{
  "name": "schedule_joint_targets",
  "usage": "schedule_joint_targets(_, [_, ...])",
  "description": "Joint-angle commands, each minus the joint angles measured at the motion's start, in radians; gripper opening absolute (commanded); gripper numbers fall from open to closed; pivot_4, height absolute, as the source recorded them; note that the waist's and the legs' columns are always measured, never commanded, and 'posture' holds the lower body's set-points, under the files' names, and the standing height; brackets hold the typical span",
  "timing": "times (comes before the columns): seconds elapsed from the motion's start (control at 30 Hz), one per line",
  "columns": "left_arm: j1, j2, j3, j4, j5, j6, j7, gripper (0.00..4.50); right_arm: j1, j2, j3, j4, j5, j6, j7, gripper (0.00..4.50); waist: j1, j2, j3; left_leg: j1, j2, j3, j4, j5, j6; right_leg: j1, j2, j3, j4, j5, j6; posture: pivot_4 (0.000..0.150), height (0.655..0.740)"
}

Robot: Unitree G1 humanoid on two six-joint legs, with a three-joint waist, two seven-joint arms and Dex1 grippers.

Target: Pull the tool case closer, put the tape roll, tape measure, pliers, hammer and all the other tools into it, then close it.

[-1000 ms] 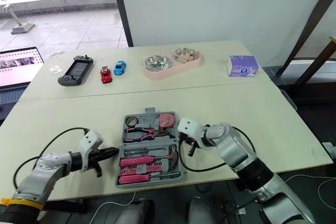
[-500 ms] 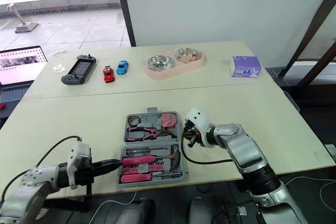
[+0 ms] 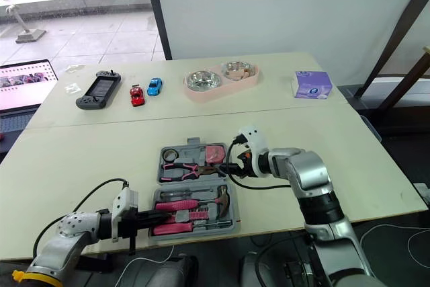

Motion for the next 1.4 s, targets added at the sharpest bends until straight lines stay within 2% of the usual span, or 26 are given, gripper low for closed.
schedule_joint_targets(0.03, [0.009,0.023,-0.033,0.063,0.079,-0.042,0.017,0.0,-0.049,0.039,-0.057,0.046,0.049,0.044,-0.027,4.38,0.0,0.0,0.0,0.0,0.0,0.0,0.0,0.0,0.0,0.0,0.0,0.0,0.0,0.0,0.0,0.15,0.7233])
schedule_joint_targets(0.23, [0.005,0.044,-0.069,0.131,0.141,-0.081,0.041,0.0,-0.124,0.081,-0.078,0.241,0.048,0.018,-0.072,4.38,-0.003,0.007,-0.004,0.001,0.0,0.0,0.0,0.0,0.0,0.001,0.0,0.0,0.0,0.0,0.0,0.15,0.7233])
schedule_joint_targets(0.5, [-0.014,0.053,-0.092,0.157,0.143,-0.103,0.042,0.0,-0.222,0.122,-0.052,0.54,0.034,-0.115,-0.055,4.38,-0.007,0.012,-0.007,0.003,0.0,0.001,-0.001,0.0,0.0,0.003,0.0,0.0,0.0,0.0,0.001,0.15,0.7233])
schedule_joint_targets(0.67, [-0.033,0.062,-0.099,0.171,0.145,-0.114,0.036,0.0,-0.282,0.163,-0.107,0.702,0.064,-0.164,-0.037,4.38,-0.009,0.012,-0.007,0.016,0.0,0.002,-0.005,0.0,0.0,0.014,0.001,0.0,-0.001,0.0,0.001,0.15,0.7233])
schedule_joint_targets(0.77, [-0.044,0.07,-0.103,0.179,0.143,-0.118,0.03,0.0,-0.319,0.179,-0.154,0.808,0.092,-0.18,-0.006,4.38,-0.012,0.012,-0.007,0.017,0.0,0.001,-0.006,0.0,0.001,0.015,0.001,0.0,-0.001,-0.001,0.001,0.15,0.7233])
schedule_joint_targets(0.93, [-0.06,0.076,-0.111,0.198,0.141,-0.126,0.023,0.0,-0.344,0.188,-0.166,0.905,0.095,-0.215,0.065,4.38,-0.03,0.012,-0.007,0.018,0.0,0.001,-0.007,0.0,0.001,0.015,0.001,0.0,0.0,-0.001,0.001,0.15,0.7233])
schedule_joint_targets(1.2, [-0.065,0.086,-0.115,0.21,0.137,-0.138,0.016,0.0,-0.371,0.191,-0.216,1.015,0.099,-0.291,0.104,4.38,-0.032,0.013,-0.007,0.019,0.001,0.001,-0.007,0.0,0.001,0.015,0.002,0.001,0.0,0.0,0.001,0.15,0.7233])
schedule_joint_targets(1.4, [-0.061,0.096,-0.112,0.209,0.135,-0.144,0.01,0.0,-0.383,0.196,-0.161,1.092,-0.001,-0.44,0.082,4.38,-0.042,0.013,-0.007,0.019,0.001,0.001,-0.007,0.0,0.0,0.015,0.002,0.001,0.0,0.0,0.001,0.15,0.7233])
